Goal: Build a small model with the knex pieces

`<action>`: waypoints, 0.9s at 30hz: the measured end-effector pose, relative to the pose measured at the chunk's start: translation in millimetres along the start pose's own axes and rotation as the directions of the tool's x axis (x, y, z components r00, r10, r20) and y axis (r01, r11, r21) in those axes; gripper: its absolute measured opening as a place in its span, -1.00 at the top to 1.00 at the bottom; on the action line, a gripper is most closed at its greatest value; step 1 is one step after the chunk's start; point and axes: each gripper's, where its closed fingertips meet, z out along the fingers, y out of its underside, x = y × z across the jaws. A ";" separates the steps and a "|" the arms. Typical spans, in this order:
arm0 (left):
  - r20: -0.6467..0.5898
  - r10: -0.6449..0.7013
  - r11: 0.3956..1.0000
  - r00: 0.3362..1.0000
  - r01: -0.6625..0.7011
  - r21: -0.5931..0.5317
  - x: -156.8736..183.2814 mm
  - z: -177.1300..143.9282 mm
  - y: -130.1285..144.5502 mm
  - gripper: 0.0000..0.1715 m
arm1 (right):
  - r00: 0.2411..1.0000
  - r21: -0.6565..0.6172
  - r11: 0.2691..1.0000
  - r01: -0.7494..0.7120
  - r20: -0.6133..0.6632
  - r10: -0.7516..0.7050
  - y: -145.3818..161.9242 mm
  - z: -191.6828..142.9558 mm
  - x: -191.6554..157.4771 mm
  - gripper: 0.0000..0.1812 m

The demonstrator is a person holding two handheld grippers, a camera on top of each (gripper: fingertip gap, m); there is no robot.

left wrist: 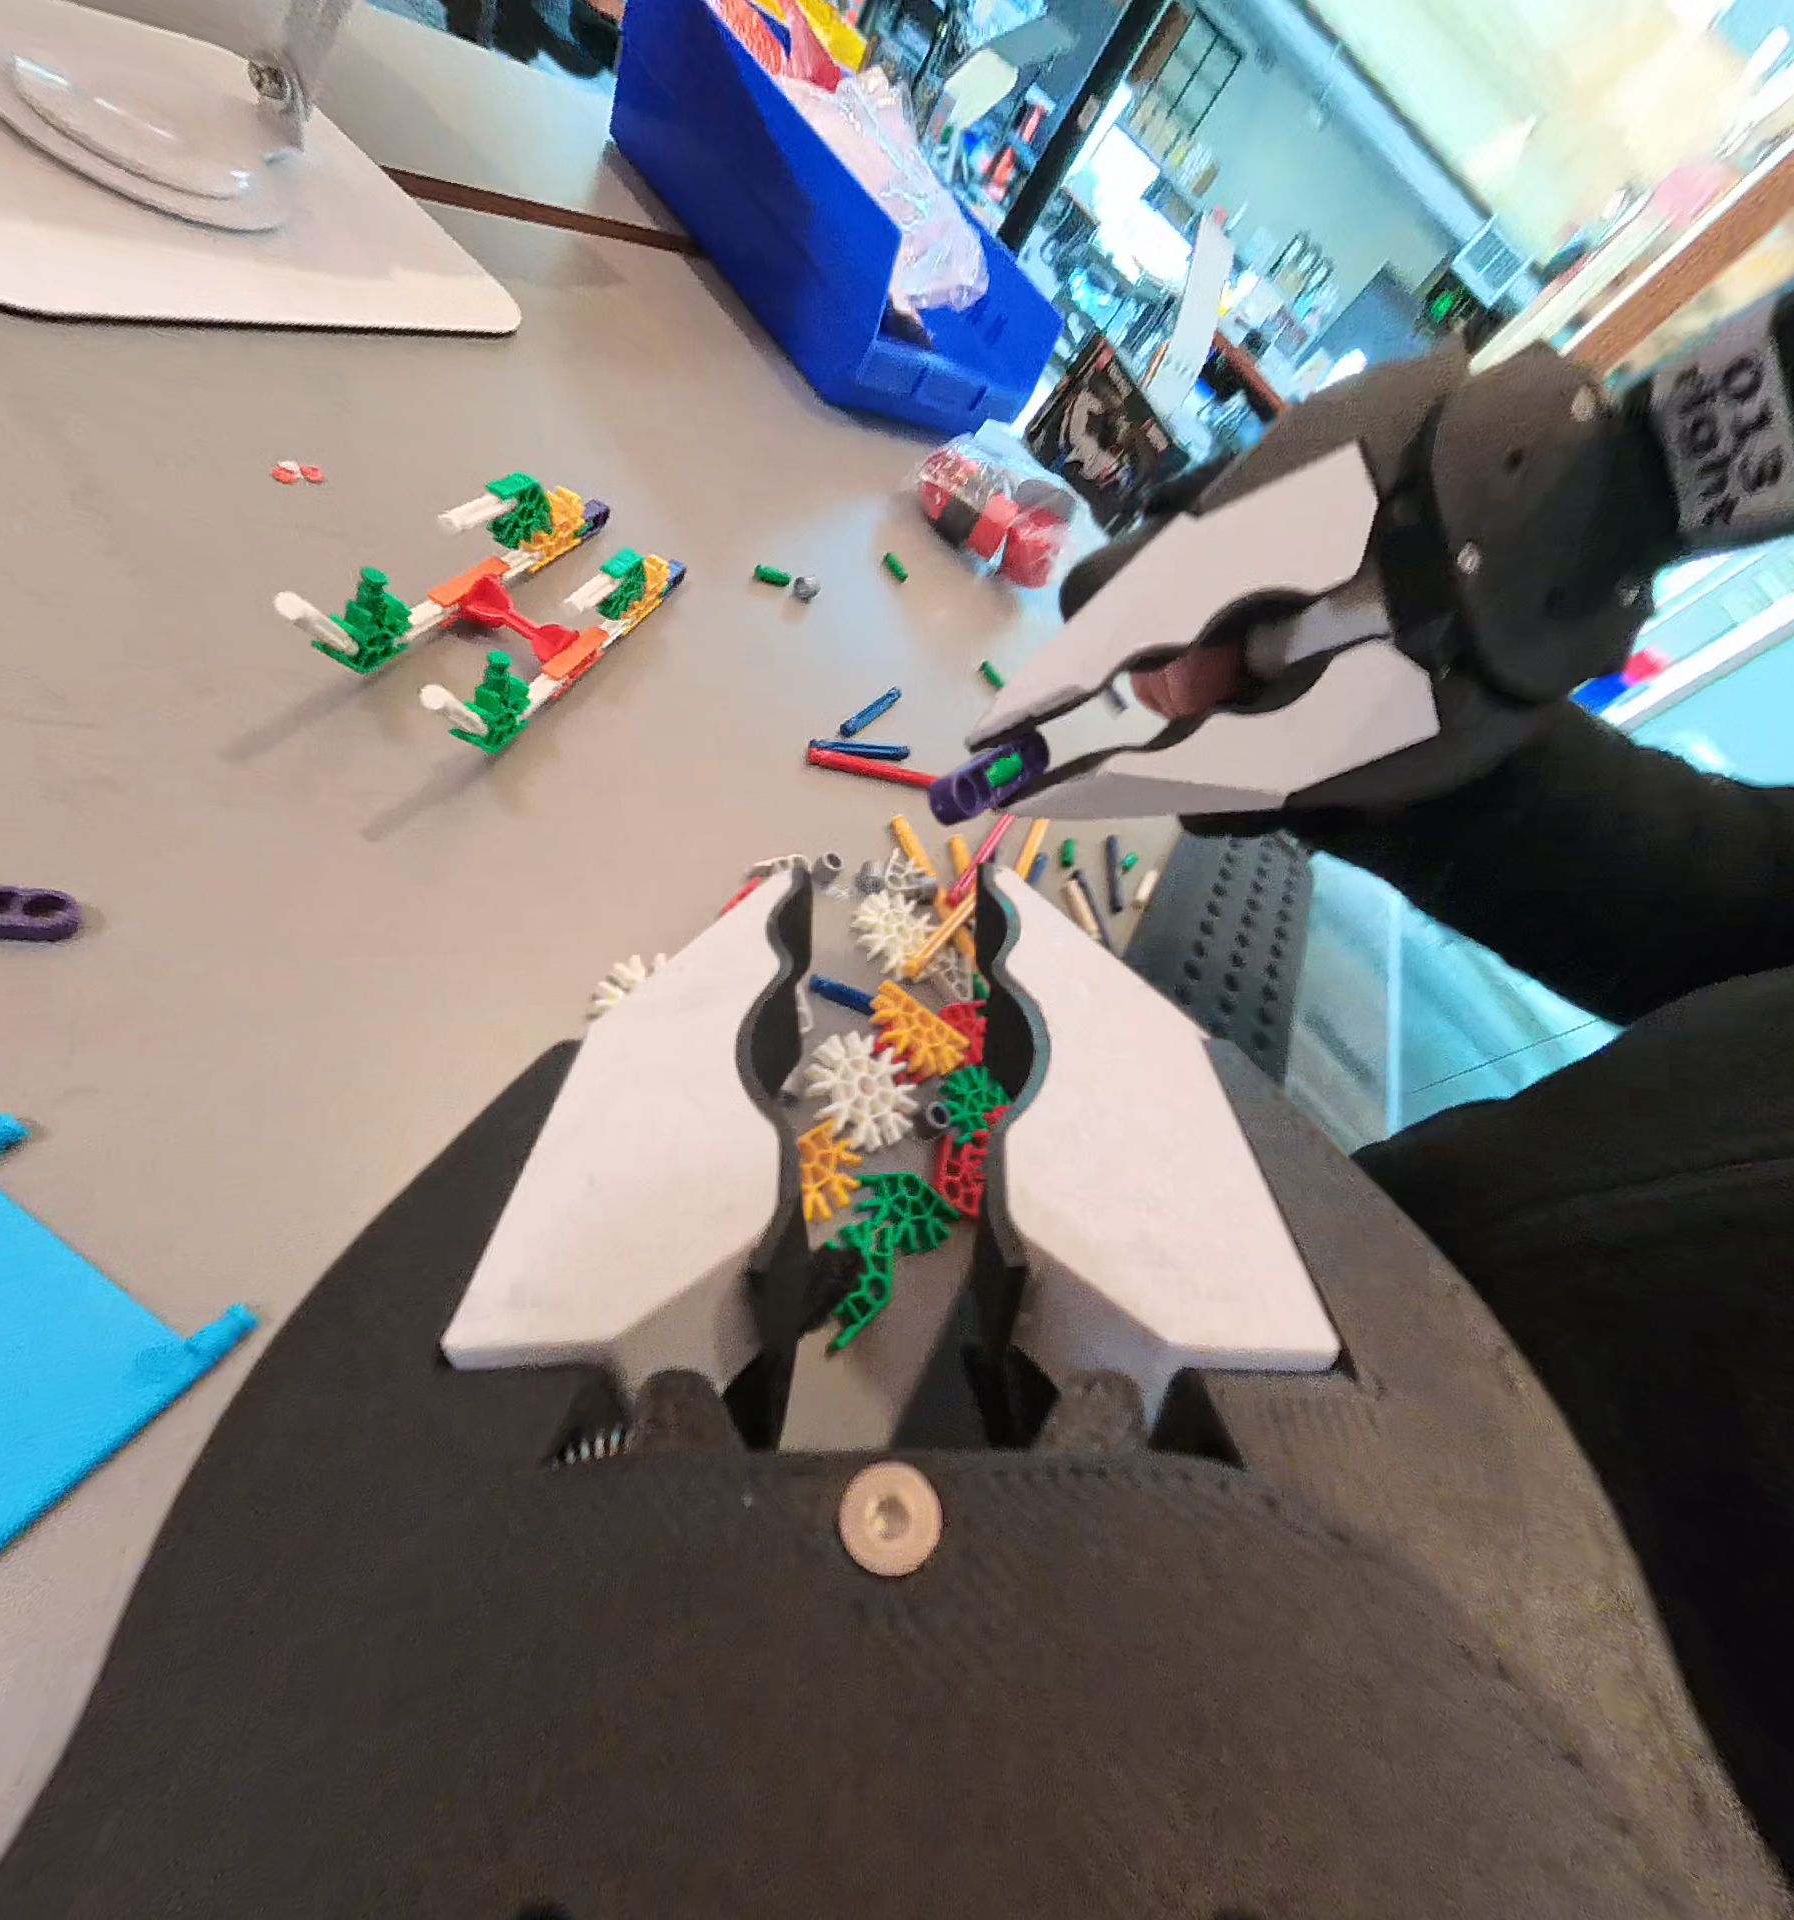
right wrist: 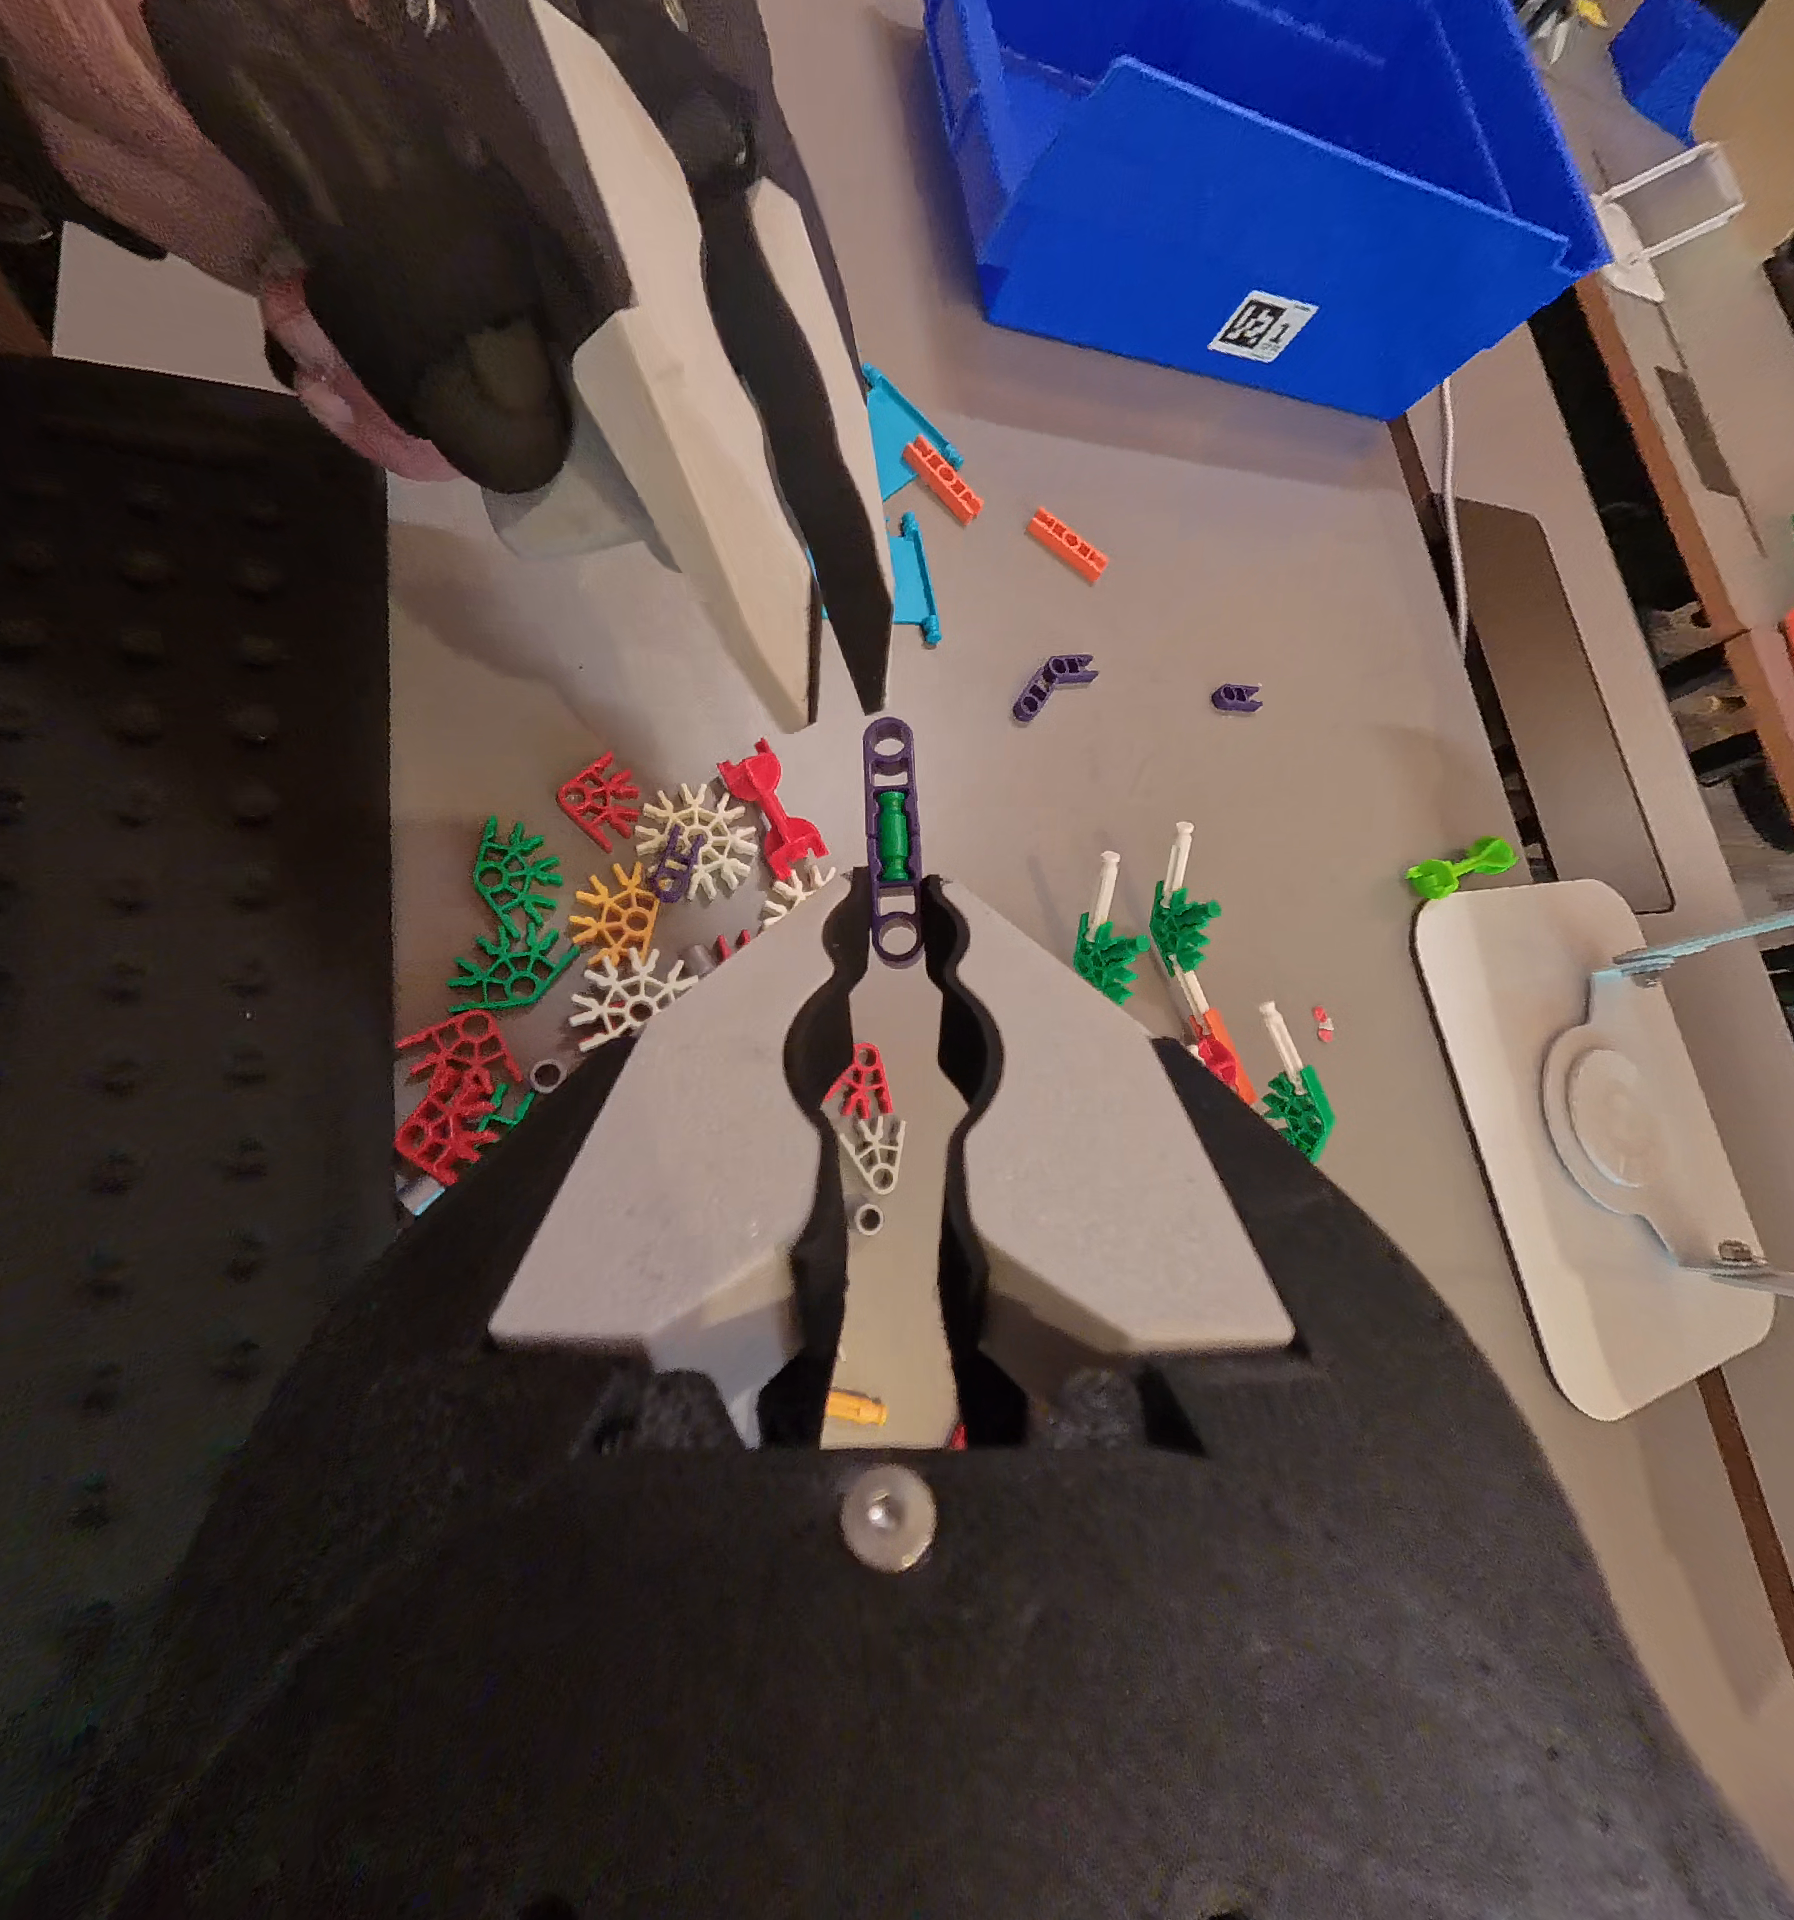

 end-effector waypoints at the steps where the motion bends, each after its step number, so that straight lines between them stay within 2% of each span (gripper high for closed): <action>1: -0.007 -0.025 1.000 1.000 0.025 0.007 -0.1 -0.9 0.2 0.67 | 1.000 -0.001 1.000 -0.004 -0.003 0.004 0.9 -1.4 -2.8 0.92; 3: 0.029 -0.010 1.000 1.000 0.011 -0.026 -6.1 -3.3 7.5 0.68 | 1.000 -0.018 0.999 -0.026 -0.008 0.026 8.1 -5.7 -7.0 0.92; 5: 0.109 0.073 0.991 0.991 -0.060 -0.123 -19.3 -7.1 23.1 0.70 | 0.997 -0.028 0.997 -0.074 -0.019 0.073 19.2 -13.0 -9.2 0.92; 8: 0.206 0.208 0.951 0.956 -0.149 -0.271 -41.1 -14.8 44.1 0.71 | 0.988 -0.067 0.986 -0.149 -0.054 0.146 45.5 -26.8 -9.4 0.92; 11: 0.239 0.292 0.909 0.926 -0.192 -0.370 -56.0 -17.4 59.1 0.70 | 0.964 -0.121 0.960 -0.252 -0.113 0.239 80.0 -44.8 -1.1 0.92; 16: 0.242 0.361 0.867 0.901 -0.228 -0.442 -66.0 -8.7 72.2 0.69 | 0.820 -0.199 0.806 -0.558 -0.281 0.498 172.5 -84.7 27.4 0.92; 20: 0.242 0.398 0.848 0.885 -0.254 -0.465 -69.9 -0.6 72.7 0.67 | 0.720 -0.200 0.707 -0.679 -0.371 0.587 228.8 -108.2 41.3 0.92; 22: 0.241 0.405 0.843 0.882 -0.258 -0.472 -71.9 3.0 71.5 0.65 | 0.699 -0.200 0.685 -0.700 -0.385 0.602 239.3 -108.2 48.6 0.92; 27: 0.253 0.415 0.842 0.874 -0.264 -0.470 -75.2 7.1 65.2 0.63 | 0.662 -0.159 0.654 -0.740 -0.346 0.665 236.0 -86.5 68.0 0.92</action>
